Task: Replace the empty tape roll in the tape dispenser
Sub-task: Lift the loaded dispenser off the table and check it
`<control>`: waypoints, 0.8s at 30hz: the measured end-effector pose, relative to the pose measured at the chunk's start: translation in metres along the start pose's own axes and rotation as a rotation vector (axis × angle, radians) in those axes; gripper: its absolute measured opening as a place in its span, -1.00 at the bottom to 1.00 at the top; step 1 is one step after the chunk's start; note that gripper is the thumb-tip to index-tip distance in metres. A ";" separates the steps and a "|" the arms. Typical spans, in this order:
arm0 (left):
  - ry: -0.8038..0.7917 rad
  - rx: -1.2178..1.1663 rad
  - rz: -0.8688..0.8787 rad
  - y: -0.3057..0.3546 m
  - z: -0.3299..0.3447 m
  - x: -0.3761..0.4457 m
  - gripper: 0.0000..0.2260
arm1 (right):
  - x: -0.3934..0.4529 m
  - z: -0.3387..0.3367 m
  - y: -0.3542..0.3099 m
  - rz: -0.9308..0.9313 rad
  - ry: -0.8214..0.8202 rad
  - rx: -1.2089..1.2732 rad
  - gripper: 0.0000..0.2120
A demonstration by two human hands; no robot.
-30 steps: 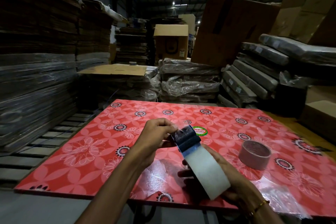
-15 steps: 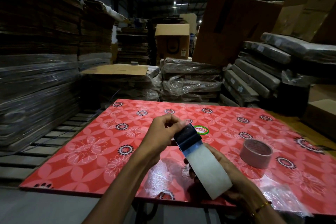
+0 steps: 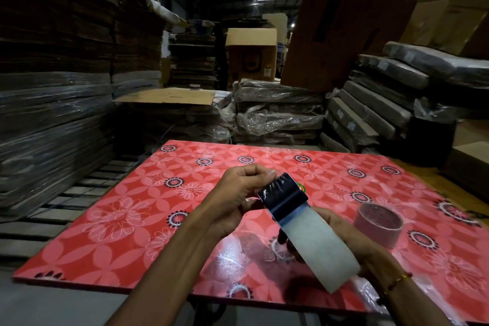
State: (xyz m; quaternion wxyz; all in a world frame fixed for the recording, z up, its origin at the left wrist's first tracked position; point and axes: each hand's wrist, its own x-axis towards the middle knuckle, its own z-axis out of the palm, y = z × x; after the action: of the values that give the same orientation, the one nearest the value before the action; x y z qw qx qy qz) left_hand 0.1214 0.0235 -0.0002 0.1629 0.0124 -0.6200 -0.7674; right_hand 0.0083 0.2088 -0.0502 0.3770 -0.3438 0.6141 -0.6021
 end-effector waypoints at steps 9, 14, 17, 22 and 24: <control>-0.301 -0.042 -0.043 -0.012 -0.034 0.057 -0.97 | 0.036 -0.042 -0.009 -0.177 0.063 -0.249 -0.63; -0.512 0.286 -0.189 0.008 -0.062 0.100 -0.82 | 0.056 -0.055 -0.029 -0.274 0.025 -0.560 -0.59; -0.492 0.330 -0.269 0.018 -0.066 0.119 -0.88 | 0.064 -0.061 -0.038 -0.315 0.092 -0.661 -0.57; -0.326 0.352 -0.368 0.038 -0.064 0.136 -0.75 | 0.071 -0.062 -0.065 -0.324 0.170 -0.809 -0.47; -0.302 0.314 -0.400 0.050 -0.062 0.138 -0.73 | 0.073 -0.063 -0.074 -0.280 0.174 -0.847 -0.38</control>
State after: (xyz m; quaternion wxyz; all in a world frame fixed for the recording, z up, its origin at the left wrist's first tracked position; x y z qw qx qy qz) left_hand 0.0156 -0.0804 0.0582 -0.0896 0.0448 -0.7338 -0.6719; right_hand -0.0840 0.1726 0.0196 0.0654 -0.4956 0.7832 -0.3698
